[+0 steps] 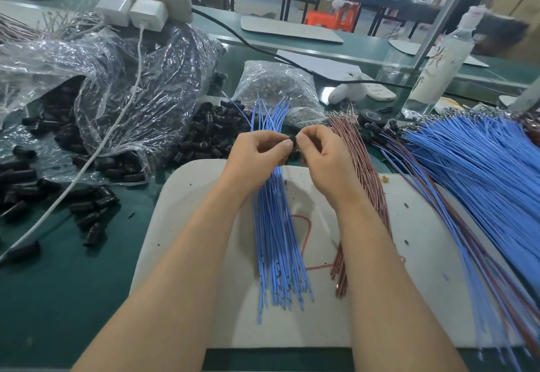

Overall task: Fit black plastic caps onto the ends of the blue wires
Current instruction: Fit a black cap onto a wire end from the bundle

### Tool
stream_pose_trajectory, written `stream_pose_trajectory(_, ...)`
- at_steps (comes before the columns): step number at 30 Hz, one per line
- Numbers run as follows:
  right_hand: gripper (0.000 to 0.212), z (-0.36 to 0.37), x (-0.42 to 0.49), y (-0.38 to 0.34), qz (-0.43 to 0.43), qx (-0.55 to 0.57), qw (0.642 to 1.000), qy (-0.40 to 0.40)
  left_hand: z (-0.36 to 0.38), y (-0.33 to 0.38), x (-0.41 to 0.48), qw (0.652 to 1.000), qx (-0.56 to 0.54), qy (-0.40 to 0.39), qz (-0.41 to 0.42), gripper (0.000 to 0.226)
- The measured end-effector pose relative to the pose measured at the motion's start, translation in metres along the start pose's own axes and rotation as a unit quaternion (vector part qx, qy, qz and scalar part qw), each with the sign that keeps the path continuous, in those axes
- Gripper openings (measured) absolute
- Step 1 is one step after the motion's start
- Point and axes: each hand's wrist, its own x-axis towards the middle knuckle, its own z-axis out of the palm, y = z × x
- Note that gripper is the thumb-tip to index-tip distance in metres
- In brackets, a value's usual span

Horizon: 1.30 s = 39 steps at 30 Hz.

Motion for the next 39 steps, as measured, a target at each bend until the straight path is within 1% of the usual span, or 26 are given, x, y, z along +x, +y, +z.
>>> stream_pose_trajectory(3, 0.015, -0.001, 0.000, 0.001, 0.065, 0.054, 0.996, 0.008, 0.000, 0.001, 0.001, 0.997, -0.076, -0.016, -0.020, 0.010)
stream_pose_trajectory(6, 0.014, -0.002, 0.000, 0.002, 0.088, 0.081, 0.992, 0.033, 0.002, 0.000, 0.001, 0.995, -0.099, -0.012, -0.031, 0.010)
stream_pose_trajectory(8, 0.015, -0.004, 0.000, 0.000, 0.069, 0.111, 0.991, 0.041, 0.002, 0.000, 0.002, 0.994, -0.100, -0.004, -0.038, 0.010)
stream_pose_trajectory(10, 0.014, -0.006, -0.001, -0.003, 0.026, 0.117, 0.992, 0.029, 0.001, -0.001, 0.003, 0.994, -0.098, 0.000, -0.047, 0.010)
stream_pose_trajectory(13, 0.012, -0.004, -0.002, -0.004, -0.019, 0.084, 0.996, 0.006, 0.001, -0.002, 0.003, 0.994, -0.093, -0.008, -0.049, 0.013)
stream_pose_trajectory(15, 0.015, -0.002, -0.002, -0.002, -0.022, 0.073, 0.997, -0.006, 0.002, -0.002, 0.003, 0.995, -0.090, -0.012, -0.052, 0.014)
stream_pose_trajectory(16, 0.016, -0.002, -0.002, -0.002, -0.010, 0.086, 0.996, -0.015, 0.002, -0.002, 0.003, 0.995, -0.089, -0.015, -0.053, 0.013)
stream_pose_trajectory(18, 0.018, 0.000, -0.002, -0.001, 0.035, 0.161, 0.986, -0.031, 0.002, -0.002, 0.004, 0.995, -0.086, -0.023, -0.054, 0.013)
stream_pose_trajectory(20, 0.018, 0.001, 0.000, 0.001, 0.094, 0.226, 0.970, -0.009, 0.001, -0.001, 0.004, 0.994, -0.093, -0.028, -0.057, 0.012)
stream_pose_trajectory(22, 0.021, -0.003, 0.002, 0.000, 0.153, 0.235, 0.960, 0.019, 0.000, 0.000, 0.003, 0.993, -0.107, -0.016, -0.056, 0.009)
stream_pose_trajectory(23, 0.024, -0.006, 0.002, 0.000, 0.176, 0.230, 0.957, 0.008, -0.001, 0.001, 0.004, 0.993, -0.106, -0.003, -0.050, 0.009)
stream_pose_trajectory(24, 0.028, -0.010, 0.001, 0.000, 0.194, 0.222, 0.955, -0.029, -0.001, 0.001, 0.004, 0.993, -0.105, 0.010, -0.043, 0.009)
stream_pose_trajectory(26, 0.033, -0.016, -0.003, -0.003, 0.206, 0.206, 0.943, -0.161, -0.002, 0.002, 0.005, 0.991, -0.125, 0.028, -0.038, 0.010)
stream_pose_trajectory(28, 0.026, -0.017, -0.009, -0.008, 0.193, 0.204, 0.913, -0.297, -0.002, 0.003, 0.005, 0.987, -0.152, 0.037, -0.036, 0.010)
stream_pose_trajectory(29, 0.022, -0.017, -0.011, -0.010, 0.181, 0.211, 0.897, -0.343, -0.002, 0.004, 0.005, 0.985, -0.165, 0.039, -0.037, 0.010)
stream_pose_trajectory(30, 0.019, -0.016, -0.012, -0.012, 0.170, 0.225, 0.887, -0.366, -0.001, 0.005, 0.004, 0.980, -0.189, 0.040, -0.039, 0.011)
stream_pose_trajectory(31, 0.017, -0.015, -0.013, -0.014, 0.162, 0.245, 0.883, -0.365, -0.001, 0.007, 0.005, 0.972, -0.225, 0.041, -0.045, 0.011)
stream_pose_trajectory(32, 0.015, -0.016, -0.012, -0.016, 0.155, 0.275, 0.885, -0.343, -0.002, 0.008, 0.005, 0.960, -0.272, 0.044, -0.055, 0.011)
stream_pose_trajectory(34, 0.012, -0.020, -0.010, -0.019, 0.142, 0.374, 0.881, -0.251, -0.007, 0.011, 0.007, 0.924, -0.368, 0.067, -0.082, 0.010)
stream_pose_trajectory(36, 0.009, -0.028, -0.007, -0.021, 0.122, 0.488, 0.853, -0.142, -0.012, 0.011, 0.009, 0.889, -0.431, 0.113, -0.107, 0.009)
stream_pose_trajectory(37, 0.009, -0.031, -0.005, -0.021, 0.113, 0.526, 0.838, -0.089, -0.014, 0.010, 0.010, 0.879, -0.444, 0.132, -0.114, 0.009)
stream_pose_trajectory(38, 0.011, -0.032, -0.004, -0.020, 0.107, 0.545, 0.831, -0.039, -0.014, 0.010, 0.010, 0.879, -0.439, 0.145, -0.118, 0.009)
stream_pose_trajectory(39, 0.014, -0.033, -0.003, -0.020, 0.101, 0.543, 0.834, 0.005, -0.013, 0.009, 0.010, 0.887, -0.420, 0.152, -0.120, 0.011)
